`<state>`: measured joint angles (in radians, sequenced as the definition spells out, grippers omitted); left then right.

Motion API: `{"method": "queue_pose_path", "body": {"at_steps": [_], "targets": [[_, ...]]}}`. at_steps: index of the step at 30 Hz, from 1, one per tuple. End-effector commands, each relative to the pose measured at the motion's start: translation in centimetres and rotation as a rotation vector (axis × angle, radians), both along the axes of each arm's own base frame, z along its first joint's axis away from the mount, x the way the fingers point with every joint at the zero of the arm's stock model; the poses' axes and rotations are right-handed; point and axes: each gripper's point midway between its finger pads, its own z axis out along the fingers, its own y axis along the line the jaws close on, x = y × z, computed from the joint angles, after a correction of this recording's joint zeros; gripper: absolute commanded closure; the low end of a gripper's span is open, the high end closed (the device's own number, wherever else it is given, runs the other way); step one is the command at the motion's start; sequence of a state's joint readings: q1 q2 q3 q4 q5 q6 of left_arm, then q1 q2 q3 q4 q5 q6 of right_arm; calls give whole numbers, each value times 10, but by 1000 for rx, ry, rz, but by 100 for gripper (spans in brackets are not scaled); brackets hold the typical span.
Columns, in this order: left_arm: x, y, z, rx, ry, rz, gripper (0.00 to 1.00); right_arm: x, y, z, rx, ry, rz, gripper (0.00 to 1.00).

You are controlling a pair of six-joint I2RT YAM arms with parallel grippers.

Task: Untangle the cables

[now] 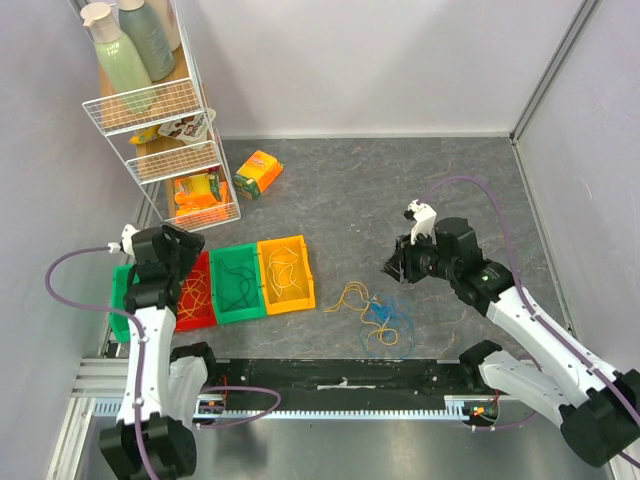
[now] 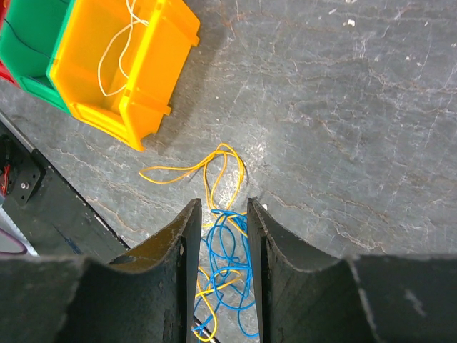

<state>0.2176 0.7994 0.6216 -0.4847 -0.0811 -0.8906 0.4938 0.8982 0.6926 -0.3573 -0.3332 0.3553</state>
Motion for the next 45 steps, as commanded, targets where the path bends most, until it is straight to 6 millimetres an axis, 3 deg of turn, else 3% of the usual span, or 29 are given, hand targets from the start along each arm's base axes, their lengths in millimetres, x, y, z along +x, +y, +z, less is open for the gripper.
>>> {"method": "queue_pose_path", "body": {"at_steps": [1,3,5,8,12,14,17,22,27,30,34,37,41,45], "targets": [[2,-46,58,53,-222,-341,20,4,3,-3,-8,15,3,60],[3,-73,81,77,-331,-499,20,4,4,-12,-20,63,-6,60],[1,-114,98,40,-433,-699,20,-1,5,-27,-30,149,-10,60],[-5,-181,100,-13,-462,-973,20,-16,17,-48,20,270,-1,60],[-34,-277,83,-3,-408,-1404,21,-35,20,-70,43,346,-63,60],[-55,-316,70,-52,-342,-1607,26,-45,21,-81,47,394,-84,60],[-70,-354,48,-60,-267,-1764,33,-55,16,-96,3,426,-124,60],[-91,-392,11,0,-212,-1798,29,-51,-6,-95,-47,383,-246,58],[-108,-411,-18,-33,-131,-1809,23,-56,-13,-99,-76,396,-254,55],[-105,-422,-27,-40,-127,-1787,23,-56,-19,-98,-108,389,-263,55],[-97,-431,-44,-50,-73,-1760,39,-54,-22,-96,-110,372,-276,54],[-91,-438,-51,-45,-50,-1744,40,-58,-22,-103,-97,384,-281,55],[-75,-437,-64,20,-6,-1690,46,-62,-16,-107,-55,392,-256,56],[-67,-436,-62,48,-18,-1652,53,-61,-15,-110,-57,383,-244,55]]}}
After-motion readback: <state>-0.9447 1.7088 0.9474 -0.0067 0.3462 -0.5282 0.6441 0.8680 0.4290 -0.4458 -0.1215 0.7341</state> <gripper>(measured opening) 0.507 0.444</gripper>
